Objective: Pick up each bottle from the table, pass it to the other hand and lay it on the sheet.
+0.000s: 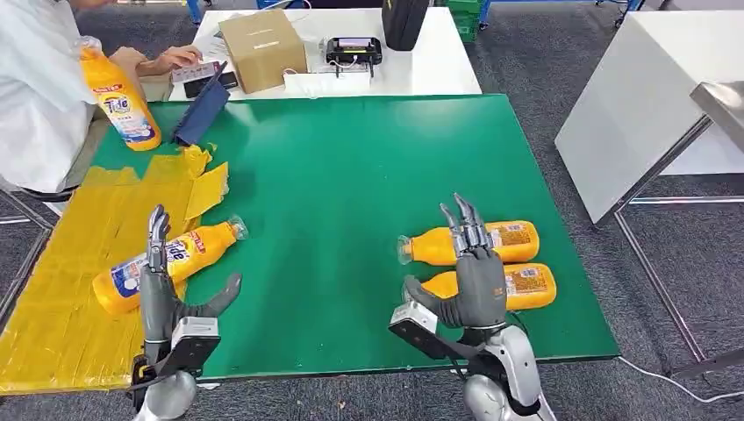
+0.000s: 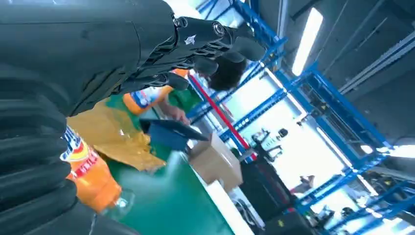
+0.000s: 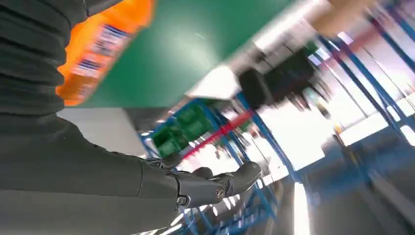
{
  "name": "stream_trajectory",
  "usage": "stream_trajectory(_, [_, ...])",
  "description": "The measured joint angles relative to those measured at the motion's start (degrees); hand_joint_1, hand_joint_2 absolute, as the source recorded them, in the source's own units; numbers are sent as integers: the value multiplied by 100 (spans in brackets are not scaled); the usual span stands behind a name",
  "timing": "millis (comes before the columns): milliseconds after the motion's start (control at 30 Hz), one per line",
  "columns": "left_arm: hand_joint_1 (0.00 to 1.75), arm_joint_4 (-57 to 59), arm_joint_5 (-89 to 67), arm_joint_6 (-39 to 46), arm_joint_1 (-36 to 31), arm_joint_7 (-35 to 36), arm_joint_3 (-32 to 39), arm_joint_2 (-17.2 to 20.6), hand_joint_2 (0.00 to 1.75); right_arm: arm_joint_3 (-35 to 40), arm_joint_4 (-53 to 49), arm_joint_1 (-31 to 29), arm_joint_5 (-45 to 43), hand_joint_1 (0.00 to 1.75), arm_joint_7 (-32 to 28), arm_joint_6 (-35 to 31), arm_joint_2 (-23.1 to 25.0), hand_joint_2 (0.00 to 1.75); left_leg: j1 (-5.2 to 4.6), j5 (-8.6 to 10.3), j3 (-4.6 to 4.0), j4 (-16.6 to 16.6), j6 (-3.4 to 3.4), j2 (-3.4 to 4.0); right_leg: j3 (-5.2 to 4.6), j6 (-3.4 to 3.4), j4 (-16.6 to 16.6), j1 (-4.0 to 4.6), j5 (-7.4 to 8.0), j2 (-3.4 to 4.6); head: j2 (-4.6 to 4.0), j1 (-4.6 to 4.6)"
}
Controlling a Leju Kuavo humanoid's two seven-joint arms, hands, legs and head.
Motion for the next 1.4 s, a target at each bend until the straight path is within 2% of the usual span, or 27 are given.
stream_trajectory(133, [0,-400,39,-435,220,197,-17,-35,175,-52,415,-135,314,0,312,751,-372,175,-6,4,0,1,6,-11,3,4,0,-7,2,-7,0,0])
stream_trajectory(333, [0,-625,41,-483,318,229,-15,-55,175,-136,715,-215,316,0,312,847,-651,175,-8,3,-2,1,6,-17,1,7,0,-7,4,-7,0,-2])
stream_trajectory(533, [0,-690,369,-791,315,160,-118,-57,175,-133,1175,-372,142,0,157,1518,-1105,175,-8,4,-2,1,7,-19,4,7,0,-8,4,-11,0,-2])
stream_trajectory(900, [0,-690,651,-854,173,92,-363,-57,175,-120,2233,-786,58,0,-22,1715,-1492,175,-19,8,-2,2,15,-18,2,15,0,-14,9,-10,0,-4])
stream_trajectory(1233, [0,-555,830,-856,22,94,-446,-57,175,-44,2964,-1174,354,0,292,1811,-1584,175,-18,8,15,1,16,-13,8,14,-3,-15,10,-8,0,-2])
stream_trajectory(1367, [0,-537,874,-856,13,107,-446,-59,175,9,3082,-1243,498,0,426,1791,-1582,175,-18,3,39,0,23,-4,-23,5,-8,-16,2,-7,0,-2])
stream_trajectory(1400, [0,-537,881,-856,14,113,-446,-59,175,20,3084,-1244,544,0,476,1791,-1584,175,-18,-12,46,0,23,-4,-17,20,-9,-16,-10,-8,0,0])
